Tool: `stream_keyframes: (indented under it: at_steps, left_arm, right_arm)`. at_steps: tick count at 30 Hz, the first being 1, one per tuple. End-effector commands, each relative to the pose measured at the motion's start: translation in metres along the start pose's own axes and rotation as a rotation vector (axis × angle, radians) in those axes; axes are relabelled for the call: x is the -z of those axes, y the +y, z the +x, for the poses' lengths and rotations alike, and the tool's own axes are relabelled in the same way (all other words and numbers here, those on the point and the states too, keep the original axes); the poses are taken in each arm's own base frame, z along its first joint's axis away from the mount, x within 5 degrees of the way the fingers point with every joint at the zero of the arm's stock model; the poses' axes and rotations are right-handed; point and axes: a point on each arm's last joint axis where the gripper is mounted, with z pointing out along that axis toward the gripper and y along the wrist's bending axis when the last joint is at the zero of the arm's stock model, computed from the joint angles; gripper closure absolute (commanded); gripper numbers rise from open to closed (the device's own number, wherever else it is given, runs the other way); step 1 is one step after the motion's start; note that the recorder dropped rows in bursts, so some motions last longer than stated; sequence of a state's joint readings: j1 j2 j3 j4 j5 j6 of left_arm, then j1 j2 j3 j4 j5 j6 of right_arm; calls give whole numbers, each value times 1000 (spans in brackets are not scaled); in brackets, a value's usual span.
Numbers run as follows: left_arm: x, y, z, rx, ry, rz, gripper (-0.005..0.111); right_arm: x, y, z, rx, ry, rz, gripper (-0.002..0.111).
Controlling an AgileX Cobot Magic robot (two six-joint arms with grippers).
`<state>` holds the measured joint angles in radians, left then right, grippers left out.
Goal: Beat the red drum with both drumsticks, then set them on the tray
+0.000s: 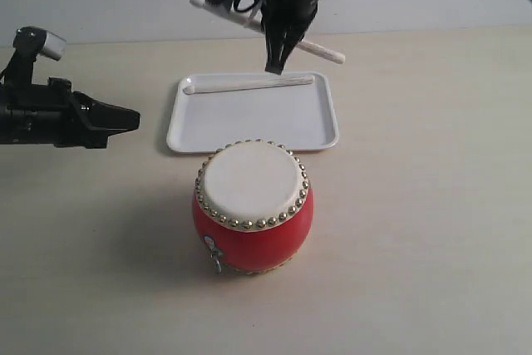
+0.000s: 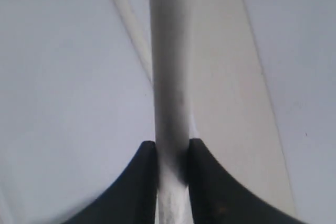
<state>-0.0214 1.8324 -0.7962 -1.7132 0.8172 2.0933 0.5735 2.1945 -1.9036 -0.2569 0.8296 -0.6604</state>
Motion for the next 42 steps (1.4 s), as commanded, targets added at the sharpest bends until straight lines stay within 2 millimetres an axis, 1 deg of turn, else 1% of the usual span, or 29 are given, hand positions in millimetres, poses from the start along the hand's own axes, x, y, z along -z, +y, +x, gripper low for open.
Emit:
stream_keyframes:
  at_steps: [1,4,7,12,15,19,21,26,35,38,42]
  left_arm:
    - [3,6,-2,24,-22,-28,107]
    - [9,13,-1,39,-30,-53,107]
    - [13,18,0,49,-39,-65,107]
    - [13,19,2,58,-44,-55,107]
    - [11,21,5,66,-36,-53,107]
    - [6,24,11,85,-20,-47,107]
    - [4,26,11,85,-21,-46,107]
    - [4,22,8,84,-47,-5,107]
    - [4,22,8,84,-47,-5,107]
    - [4,22,8,84,-47,-5,107]
    - [4,22,8,84,-47,-5,107]
  right_arm:
    - [-25,14,-14,144,110,67,108]
    - [-41,20,-20,161,115,60,108]
    - [-52,22,-22,162,118,50,108]
    - [-68,30,-19,222,156,16,108]
    - [-75,34,-17,229,170,4,108]
    - [-76,33,-18,226,153,14,108]
    - [-76,33,-19,220,148,18,108]
    - [-77,34,-20,192,132,16,108]
    - [-77,35,-22,151,114,7,108]
    - [-77,34,-22,149,107,12,105]
    - [-77,34,-22,149,108,11,95]
